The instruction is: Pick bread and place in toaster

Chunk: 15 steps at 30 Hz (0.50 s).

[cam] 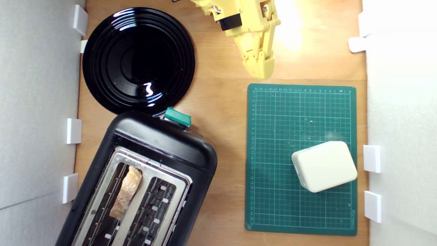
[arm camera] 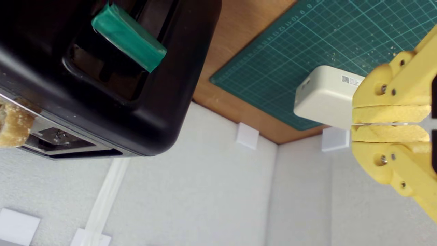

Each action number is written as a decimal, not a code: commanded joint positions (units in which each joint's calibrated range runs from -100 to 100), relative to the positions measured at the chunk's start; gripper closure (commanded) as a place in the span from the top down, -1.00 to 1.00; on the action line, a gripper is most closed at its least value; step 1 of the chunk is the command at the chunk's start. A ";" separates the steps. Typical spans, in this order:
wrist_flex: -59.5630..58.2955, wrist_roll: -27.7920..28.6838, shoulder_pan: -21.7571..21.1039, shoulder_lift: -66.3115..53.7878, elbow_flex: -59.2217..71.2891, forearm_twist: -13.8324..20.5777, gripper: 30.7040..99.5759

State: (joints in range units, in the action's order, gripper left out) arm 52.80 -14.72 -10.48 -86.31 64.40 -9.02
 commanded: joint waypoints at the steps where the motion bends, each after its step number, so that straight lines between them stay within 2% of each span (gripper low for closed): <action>1: -0.49 0.31 -0.08 -4.29 2.83 -0.41 -0.87; 10: -0.32 0.36 -0.32 -11.86 11.99 -0.23 -0.89; 15: -0.32 3.03 -0.32 -12.19 12.72 0.41 -0.98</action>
State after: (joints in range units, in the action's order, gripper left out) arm 52.80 -12.76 -10.48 -97.98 77.44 -9.02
